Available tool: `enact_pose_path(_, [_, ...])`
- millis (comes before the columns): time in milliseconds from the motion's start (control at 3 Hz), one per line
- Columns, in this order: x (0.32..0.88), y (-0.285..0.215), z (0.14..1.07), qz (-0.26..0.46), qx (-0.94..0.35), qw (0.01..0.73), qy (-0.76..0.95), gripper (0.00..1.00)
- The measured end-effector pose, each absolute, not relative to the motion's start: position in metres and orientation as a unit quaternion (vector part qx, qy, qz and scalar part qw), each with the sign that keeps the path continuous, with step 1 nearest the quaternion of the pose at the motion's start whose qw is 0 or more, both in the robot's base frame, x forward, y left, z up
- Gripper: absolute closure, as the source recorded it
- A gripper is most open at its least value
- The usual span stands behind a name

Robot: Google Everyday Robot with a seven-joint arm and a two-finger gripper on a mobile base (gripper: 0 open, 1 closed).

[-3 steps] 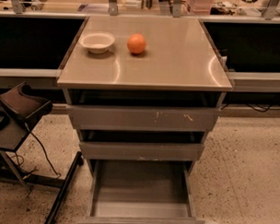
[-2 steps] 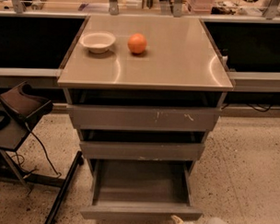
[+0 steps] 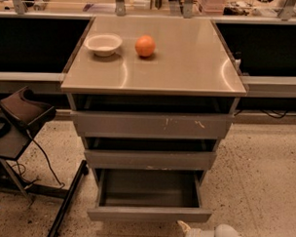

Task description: Close bottom drawer

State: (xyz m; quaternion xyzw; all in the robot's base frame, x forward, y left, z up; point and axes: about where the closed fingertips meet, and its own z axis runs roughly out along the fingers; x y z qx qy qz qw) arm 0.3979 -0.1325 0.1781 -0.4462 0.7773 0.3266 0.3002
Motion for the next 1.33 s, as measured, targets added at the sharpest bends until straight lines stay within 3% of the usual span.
enact_pose_path(1333, [0.514, -0.147, 0.198, 0.316, -0.429, 0.350, 0.771, 0.00])
